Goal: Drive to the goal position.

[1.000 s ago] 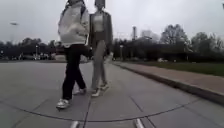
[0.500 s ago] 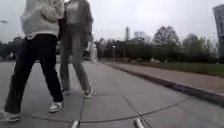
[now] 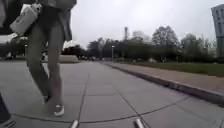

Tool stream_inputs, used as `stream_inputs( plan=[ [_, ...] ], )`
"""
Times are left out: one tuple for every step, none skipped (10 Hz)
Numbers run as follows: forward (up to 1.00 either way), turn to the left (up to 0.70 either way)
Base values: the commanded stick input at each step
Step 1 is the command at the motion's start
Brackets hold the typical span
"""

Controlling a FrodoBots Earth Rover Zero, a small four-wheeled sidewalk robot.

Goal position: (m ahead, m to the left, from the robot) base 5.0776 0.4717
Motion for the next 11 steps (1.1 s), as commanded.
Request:
stream_inputs(
  plan=[
    [0.7, -0.03],
    [0.7, -0.03],
    [0.7, -0.03],
    [0.7, -0.03],
    [0.7, -0.03],
    [0.7, -0.03],
    [0.7, -0.03],
    [0.7, -0.03],
    [0.7, -0.03],
    [0.7, -0.03],
    [0.7, -0.02]
  ],
)
